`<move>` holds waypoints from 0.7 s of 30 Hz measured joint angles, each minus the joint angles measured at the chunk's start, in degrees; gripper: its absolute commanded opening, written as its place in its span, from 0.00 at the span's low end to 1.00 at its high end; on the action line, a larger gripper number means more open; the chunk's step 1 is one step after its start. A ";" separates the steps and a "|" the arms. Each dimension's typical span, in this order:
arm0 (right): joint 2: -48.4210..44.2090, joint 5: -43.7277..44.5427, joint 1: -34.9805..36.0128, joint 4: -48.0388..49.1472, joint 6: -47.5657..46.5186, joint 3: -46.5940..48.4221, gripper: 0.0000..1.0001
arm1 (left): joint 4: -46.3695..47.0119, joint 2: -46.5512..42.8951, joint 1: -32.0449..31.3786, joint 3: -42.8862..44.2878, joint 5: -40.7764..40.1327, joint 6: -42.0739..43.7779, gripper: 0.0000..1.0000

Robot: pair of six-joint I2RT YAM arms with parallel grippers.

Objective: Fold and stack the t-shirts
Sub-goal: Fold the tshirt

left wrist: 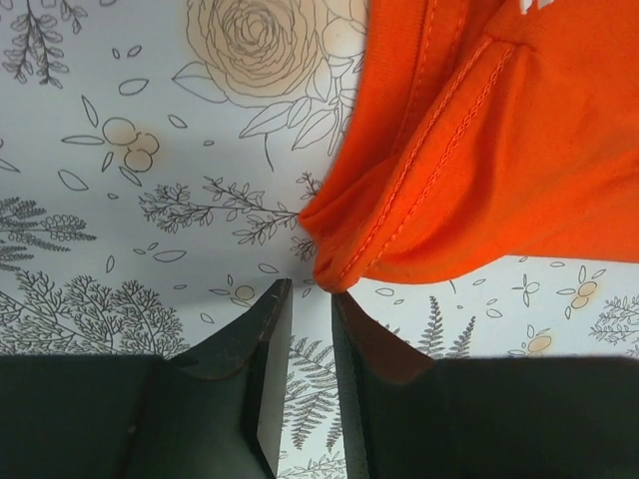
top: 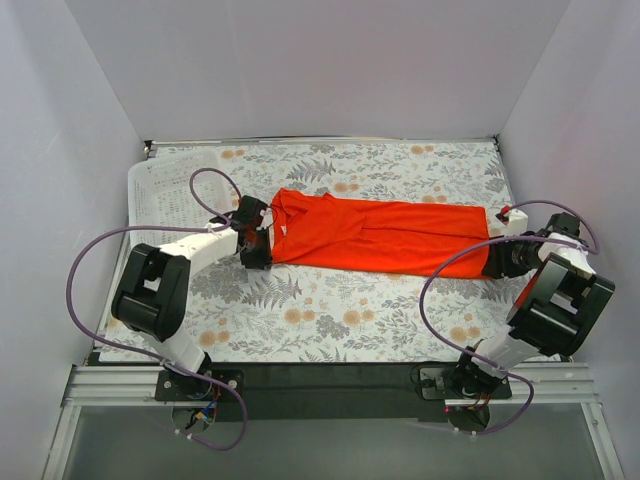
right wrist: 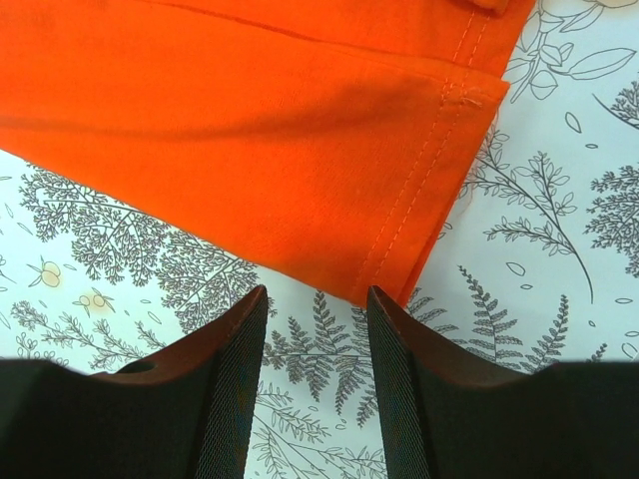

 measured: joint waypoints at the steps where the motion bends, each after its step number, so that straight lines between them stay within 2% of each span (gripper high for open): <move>1: 0.22 -0.04 0.02 0.00 0.00 0.00 0.44 | 0.02 0.24 -0.04 0.24 0.00 0.07 0.22; 12: 1.84 -0.31 0.02 0.09 0.24 0.00 0.44 | 1.20 1.77 -0.07 1.97 0.15 1.16 0.23; 13: 2.01 -0.31 0.02 0.09 0.26 0.00 0.44 | 1.22 1.81 -0.07 1.97 0.22 1.20 0.22; 18: 2.75 -0.70 0.02 0.11 0.44 0.00 0.44 | 1.22 2.73 -0.09 2.32 0.35 1.55 0.00; 21: 2.80 -0.70 0.02 0.11 0.46 0.00 0.44 | 1.25 3.17 -0.09 2.82 0.44 2.08 0.00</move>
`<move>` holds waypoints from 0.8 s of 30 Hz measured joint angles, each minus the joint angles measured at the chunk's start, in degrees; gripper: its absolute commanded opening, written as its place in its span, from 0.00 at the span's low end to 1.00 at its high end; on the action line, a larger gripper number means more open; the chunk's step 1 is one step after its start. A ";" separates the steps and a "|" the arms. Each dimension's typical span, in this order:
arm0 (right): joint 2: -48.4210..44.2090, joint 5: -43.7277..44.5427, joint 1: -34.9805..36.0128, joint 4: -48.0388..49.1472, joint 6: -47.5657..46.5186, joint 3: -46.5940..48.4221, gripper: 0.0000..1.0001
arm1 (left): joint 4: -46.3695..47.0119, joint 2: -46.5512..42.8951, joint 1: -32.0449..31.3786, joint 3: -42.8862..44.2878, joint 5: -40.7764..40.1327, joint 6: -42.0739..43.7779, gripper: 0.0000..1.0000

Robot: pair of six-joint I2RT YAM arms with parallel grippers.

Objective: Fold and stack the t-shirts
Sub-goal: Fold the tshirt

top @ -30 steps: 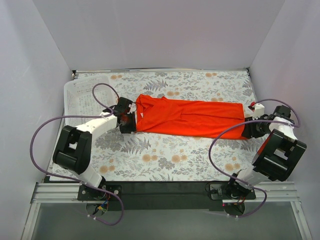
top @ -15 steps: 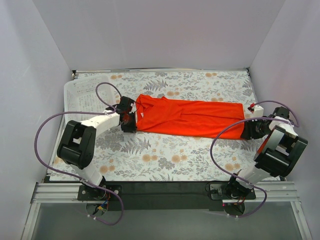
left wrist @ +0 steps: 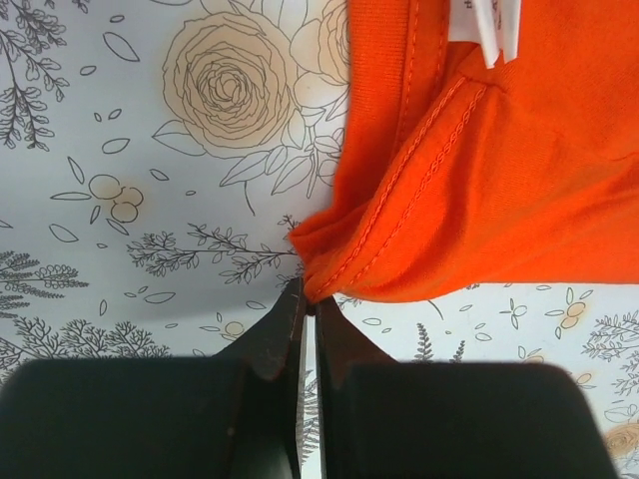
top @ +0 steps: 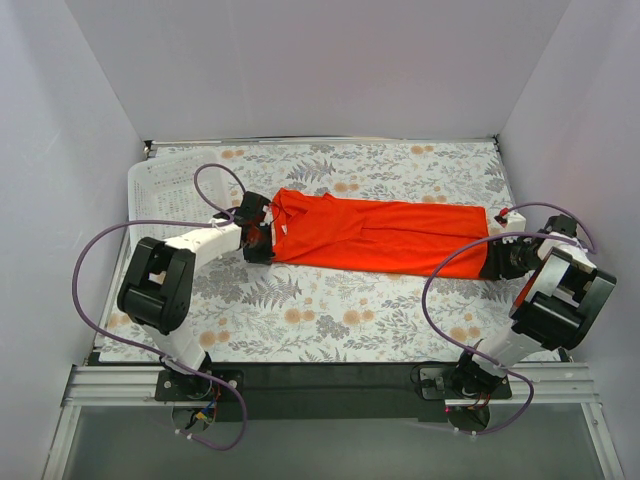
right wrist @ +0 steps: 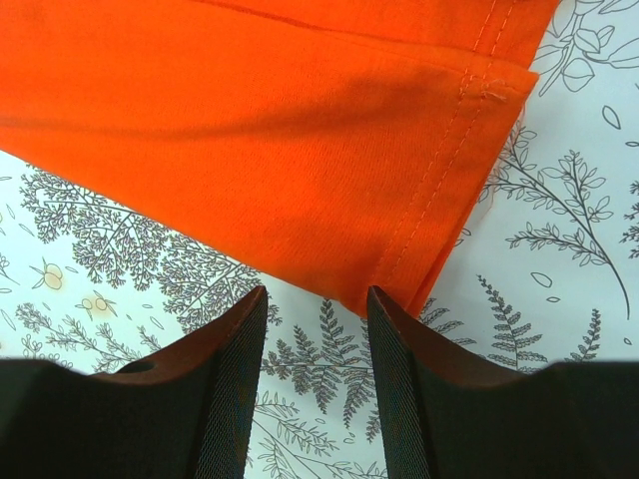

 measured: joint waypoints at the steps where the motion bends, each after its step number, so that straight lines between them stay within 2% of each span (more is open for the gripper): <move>1: 0.00 0.00 0.00 0.00 0.02 0.00 0.44 | 0.02 0.04 0.00 0.04 0.00 0.13 0.00; 15: 2.54 1.64 0.02 -0.15 4.46 1.40 0.45 | 1.53 -1.64 -1.90 0.09 0.52 4.76 0.00; 24: -0.39 6.19 0.02 1.53 6.43 2.91 0.46 | 3.96 -3.41 -2.75 -1.51 0.22 6.60 0.00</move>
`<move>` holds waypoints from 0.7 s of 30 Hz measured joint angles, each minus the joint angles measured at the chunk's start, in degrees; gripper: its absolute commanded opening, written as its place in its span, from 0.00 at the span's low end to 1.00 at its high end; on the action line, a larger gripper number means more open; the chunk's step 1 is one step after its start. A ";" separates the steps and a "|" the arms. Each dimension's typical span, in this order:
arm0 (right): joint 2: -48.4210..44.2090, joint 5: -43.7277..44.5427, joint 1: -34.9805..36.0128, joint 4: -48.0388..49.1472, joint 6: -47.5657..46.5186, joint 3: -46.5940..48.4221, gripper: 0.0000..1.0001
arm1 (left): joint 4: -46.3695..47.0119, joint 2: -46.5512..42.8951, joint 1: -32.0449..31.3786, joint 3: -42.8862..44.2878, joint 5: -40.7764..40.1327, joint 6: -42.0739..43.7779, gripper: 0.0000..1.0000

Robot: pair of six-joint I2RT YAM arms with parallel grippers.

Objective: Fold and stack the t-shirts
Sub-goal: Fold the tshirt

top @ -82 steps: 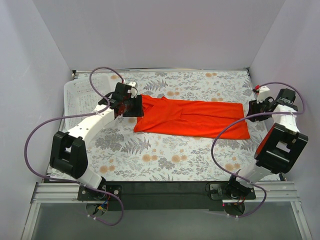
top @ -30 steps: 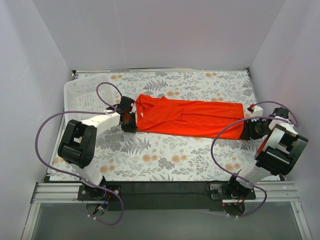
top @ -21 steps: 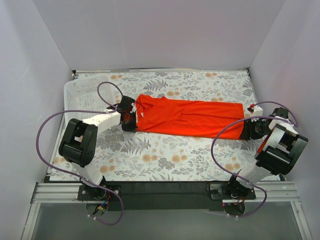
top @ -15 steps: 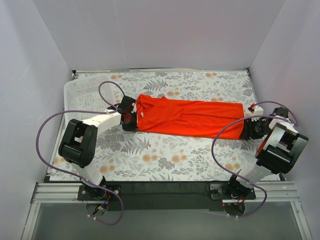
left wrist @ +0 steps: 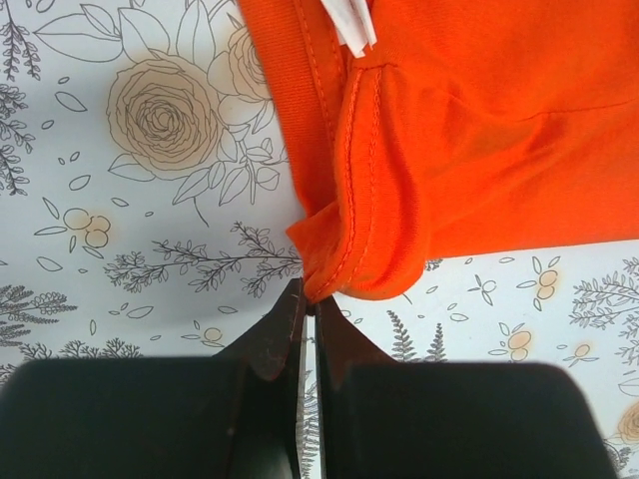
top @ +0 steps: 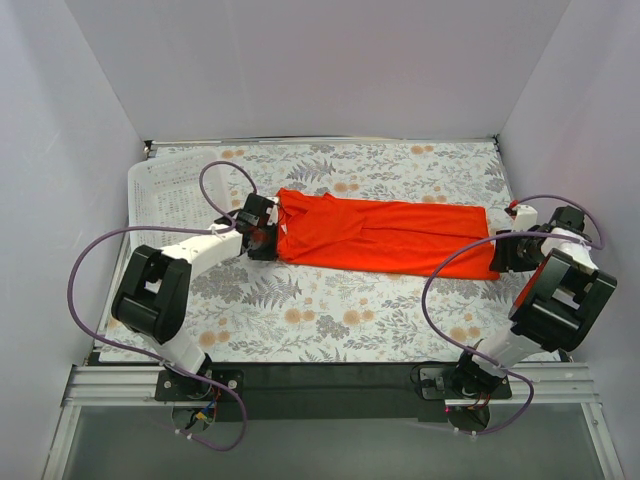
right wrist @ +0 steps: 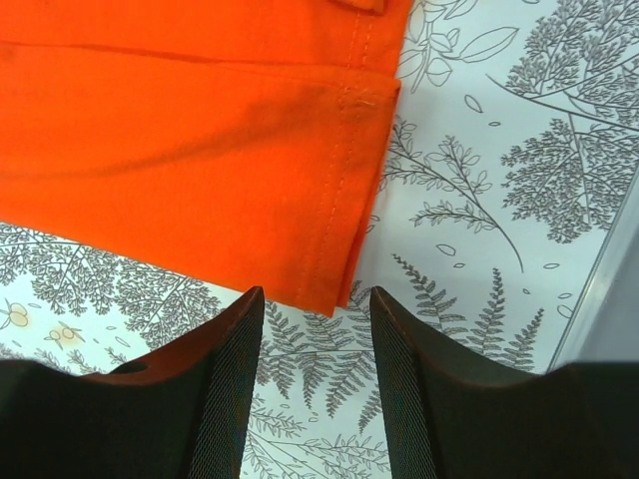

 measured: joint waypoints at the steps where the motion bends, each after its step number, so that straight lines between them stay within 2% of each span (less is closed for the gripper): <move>1: -0.22 0.31 0.00 0.20 0.04 0.13 0.46 | 0.24 -0.11 0.00 -0.33 -0.09 0.09 0.00; 7: 0.07 1.16 0.00 0.79 -0.04 0.22 0.44 | 0.85 -0.37 -0.04 -1.86 -0.72 0.50 0.00; 16: 4.31 1.64 0.00 1.18 -0.76 0.09 0.33 | 1.46 -0.42 -0.20 -1.92 -1.27 1.14 0.00; 19: 4.70 1.57 -0.02 1.33 -1.01 -0.15 0.24 | 2.05 -0.42 -0.20 -1.95 -1.29 1.53 0.00; 21: 4.72 1.53 -0.02 1.40 -1.22 -0.28 0.11 | 2.36 -0.48 -0.20 -2.01 -1.31 1.81 0.00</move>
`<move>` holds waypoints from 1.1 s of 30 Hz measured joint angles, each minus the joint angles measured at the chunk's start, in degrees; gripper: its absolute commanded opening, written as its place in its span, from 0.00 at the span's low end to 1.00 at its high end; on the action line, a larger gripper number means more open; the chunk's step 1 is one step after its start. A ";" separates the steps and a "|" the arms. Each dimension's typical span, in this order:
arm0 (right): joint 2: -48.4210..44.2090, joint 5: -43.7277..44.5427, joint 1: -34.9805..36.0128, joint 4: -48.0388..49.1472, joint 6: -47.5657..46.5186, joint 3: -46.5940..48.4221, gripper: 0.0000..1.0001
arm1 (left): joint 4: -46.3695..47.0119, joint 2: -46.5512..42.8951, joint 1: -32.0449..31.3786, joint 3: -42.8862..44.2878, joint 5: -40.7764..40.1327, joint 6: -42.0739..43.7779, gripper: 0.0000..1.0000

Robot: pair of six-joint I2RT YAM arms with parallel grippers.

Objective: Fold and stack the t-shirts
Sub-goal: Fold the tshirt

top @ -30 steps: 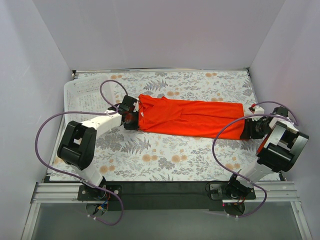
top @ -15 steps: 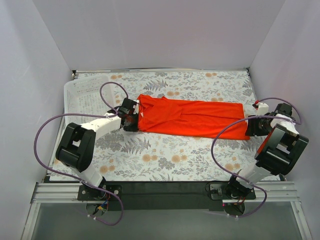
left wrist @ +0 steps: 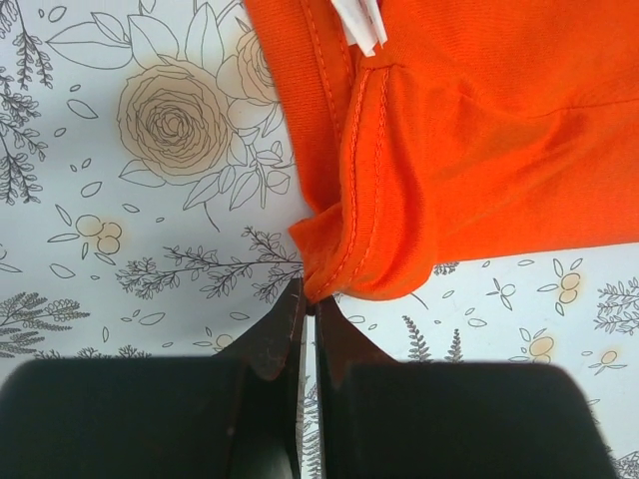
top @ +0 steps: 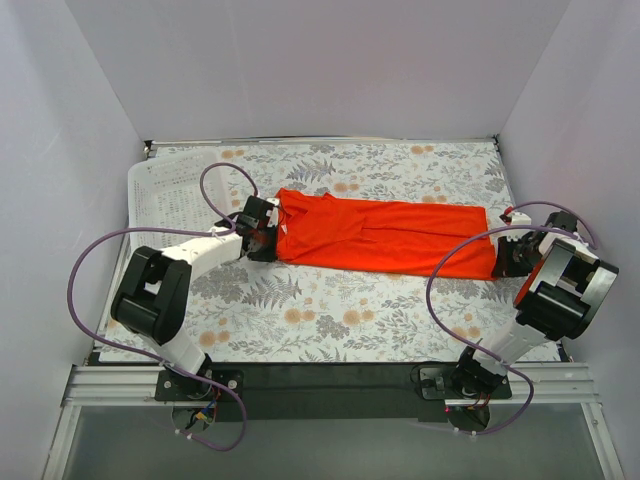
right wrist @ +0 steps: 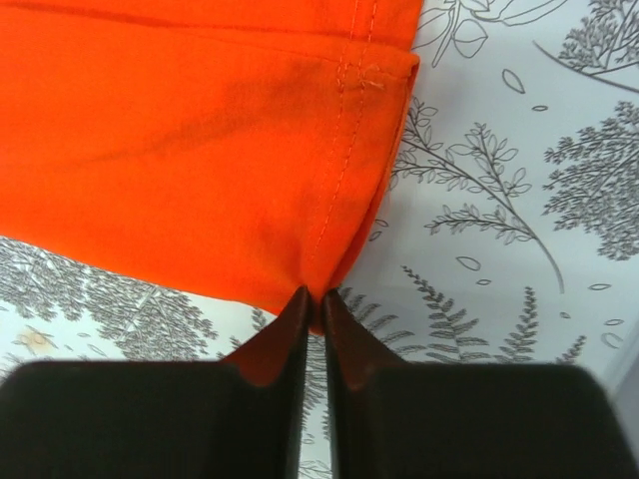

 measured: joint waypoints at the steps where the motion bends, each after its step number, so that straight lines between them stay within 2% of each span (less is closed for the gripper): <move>1: 0.00 -0.09 0.02 -0.02 -0.09 -0.07 0.06 | 0.28 -0.09 -0.04 -0.17 -0.07 0.22 0.00; 2: 0.00 -0.28 0.02 -0.11 -0.02 -0.13 0.01 | 0.50 -0.22 -0.11 -0.42 -0.28 0.52 0.00; 6: 0.00 -0.35 0.02 -0.15 -0.11 -0.04 0.01 | 1.55 -0.72 -1.77 -1.51 -4.31 2.69 0.00; 13: 0.02 0.33 0.02 -0.74 -1.03 2.97 0.01 | 4.31 -2.54 -6.12 -5.16 -16.09 8.15 0.00; 18: 0.87 0.44 0.04 -1.42 -1.64 6.27 0.01 | 10.38 -4.72 -8.57 -8.92 -23.04 15.96 0.00; 22: 1.73 0.46 0.04 -1.88 -2.29 7.32 0.01 | 13.88 -5.75 -9.90 -11.15 -24.30 20.92 0.00; 27: 1.86 0.48 0.04 -2.60 -3.91 7.52 0.01 | 13.46 -5.77 -10.03 -11.19 -21.40 22.86 0.01; 28: 1.86 0.48 0.04 -2.78 -4.33 7.52 0.01 | 12.63 -5.81 -10.10 -11.17 -20.28 22.84 0.04; 31: 1.86 0.48 0.04 -2.97 -5.38 7.50 0.01 | 9.42 -6.47 -10.19 -11.06 -16.87 22.36 0.31; 33: 1.86 0.46 0.04 -2.97 -5.92 7.43 0.01 | 6.47 -7.56 -10.29 -10.58 -14.80 20.92 0.38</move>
